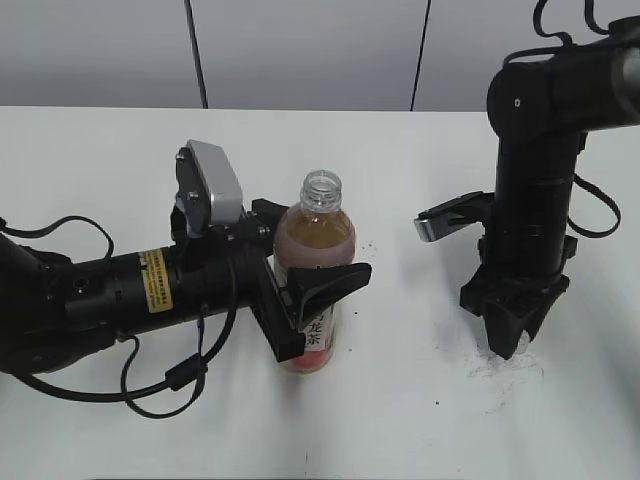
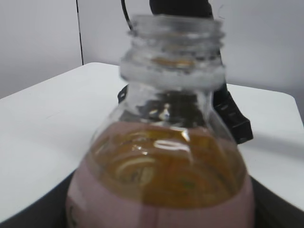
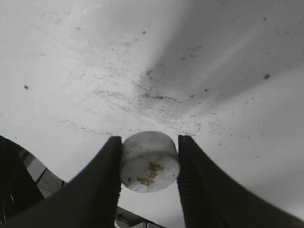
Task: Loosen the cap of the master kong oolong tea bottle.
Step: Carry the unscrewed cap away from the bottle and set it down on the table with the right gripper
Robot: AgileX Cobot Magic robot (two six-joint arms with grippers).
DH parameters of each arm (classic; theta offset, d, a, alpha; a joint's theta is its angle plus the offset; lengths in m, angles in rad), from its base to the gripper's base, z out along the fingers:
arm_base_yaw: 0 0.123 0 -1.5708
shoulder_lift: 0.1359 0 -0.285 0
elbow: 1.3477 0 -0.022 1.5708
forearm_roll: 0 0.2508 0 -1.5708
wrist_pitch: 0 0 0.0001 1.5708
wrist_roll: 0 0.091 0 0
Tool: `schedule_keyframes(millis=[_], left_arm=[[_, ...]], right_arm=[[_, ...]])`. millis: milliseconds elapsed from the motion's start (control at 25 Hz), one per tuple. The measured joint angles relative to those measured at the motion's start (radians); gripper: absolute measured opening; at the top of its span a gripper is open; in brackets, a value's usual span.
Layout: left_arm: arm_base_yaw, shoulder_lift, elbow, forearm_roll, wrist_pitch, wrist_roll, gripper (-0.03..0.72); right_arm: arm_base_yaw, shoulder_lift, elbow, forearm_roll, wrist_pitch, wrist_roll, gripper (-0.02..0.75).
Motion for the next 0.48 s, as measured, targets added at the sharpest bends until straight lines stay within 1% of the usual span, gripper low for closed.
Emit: schedule_keyframes(millis=[80, 120, 320, 400, 480], left_arm=[[0.000, 0.000, 0.000, 0.000, 0.000, 0.000, 0.445], [0.000, 0.000, 0.000, 0.000, 0.000, -0.001, 0.445], [0.000, 0.000, 0.000, 0.000, 0.000, -0.001, 0.445], [0.000, 0.000, 0.000, 0.000, 0.000, -0.001, 0.445], [0.000, 0.000, 0.000, 0.000, 0.000, -0.001, 0.445]], right_arm=[[0.000, 0.000, 0.004, 0.009, -0.017, 0.008, 0.281], [0.000, 0.000, 0.004, 0.017, -0.028, 0.011, 0.302], [0.000, 0.000, 0.004, 0.051, -0.091, 0.023, 0.476], [0.000, 0.000, 0.004, 0.053, -0.103, 0.039, 0.514], [0.000, 0.000, 0.004, 0.053, -0.106, 0.050, 0.529]])
